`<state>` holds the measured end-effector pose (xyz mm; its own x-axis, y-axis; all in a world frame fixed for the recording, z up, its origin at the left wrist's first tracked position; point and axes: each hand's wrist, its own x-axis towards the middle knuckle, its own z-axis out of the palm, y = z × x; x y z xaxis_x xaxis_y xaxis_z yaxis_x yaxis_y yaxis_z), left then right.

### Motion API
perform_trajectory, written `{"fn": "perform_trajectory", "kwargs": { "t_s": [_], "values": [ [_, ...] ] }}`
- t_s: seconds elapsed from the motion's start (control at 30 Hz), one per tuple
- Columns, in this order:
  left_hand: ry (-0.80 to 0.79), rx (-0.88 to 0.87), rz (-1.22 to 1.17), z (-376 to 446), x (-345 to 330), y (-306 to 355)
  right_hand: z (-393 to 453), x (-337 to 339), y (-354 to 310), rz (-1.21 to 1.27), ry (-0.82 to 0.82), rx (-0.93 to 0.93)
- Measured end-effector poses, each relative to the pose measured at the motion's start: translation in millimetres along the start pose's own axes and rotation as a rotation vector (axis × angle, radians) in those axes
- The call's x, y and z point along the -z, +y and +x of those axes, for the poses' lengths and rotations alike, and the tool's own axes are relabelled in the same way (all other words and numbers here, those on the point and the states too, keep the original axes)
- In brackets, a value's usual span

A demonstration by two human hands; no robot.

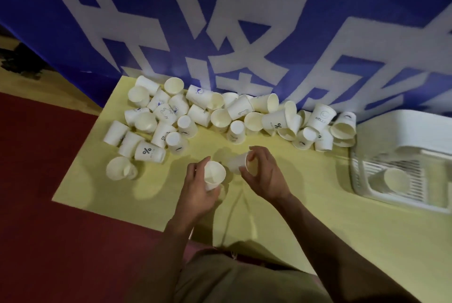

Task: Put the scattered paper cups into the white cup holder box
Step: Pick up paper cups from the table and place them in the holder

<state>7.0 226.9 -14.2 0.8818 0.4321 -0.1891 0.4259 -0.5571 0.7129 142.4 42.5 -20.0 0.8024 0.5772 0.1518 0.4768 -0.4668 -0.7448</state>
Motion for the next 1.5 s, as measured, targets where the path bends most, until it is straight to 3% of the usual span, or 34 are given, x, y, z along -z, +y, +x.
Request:
{"fn": "perform_trajectory", "kwargs": {
  "t_s": [0.4, 0.77, 1.17, 1.5],
  "values": [
    [-0.137, -0.233, 0.017, -45, -174, 192, -170, 213, 97, -0.095, 0.218, -0.225],
    [-0.153, -0.466, 0.026, -42, -284, 331, -262, 329, 173, -0.069, 0.366, -0.274],
    [-0.217, -0.493, 0.162, -11, -340, 363, -253, 364, 200, 0.031, 0.424, -0.353],
    [-0.309, -0.343, 0.367, 8, -375, 341, -239, 370, 225, 0.066, 0.395, -0.387]
  ]
}}
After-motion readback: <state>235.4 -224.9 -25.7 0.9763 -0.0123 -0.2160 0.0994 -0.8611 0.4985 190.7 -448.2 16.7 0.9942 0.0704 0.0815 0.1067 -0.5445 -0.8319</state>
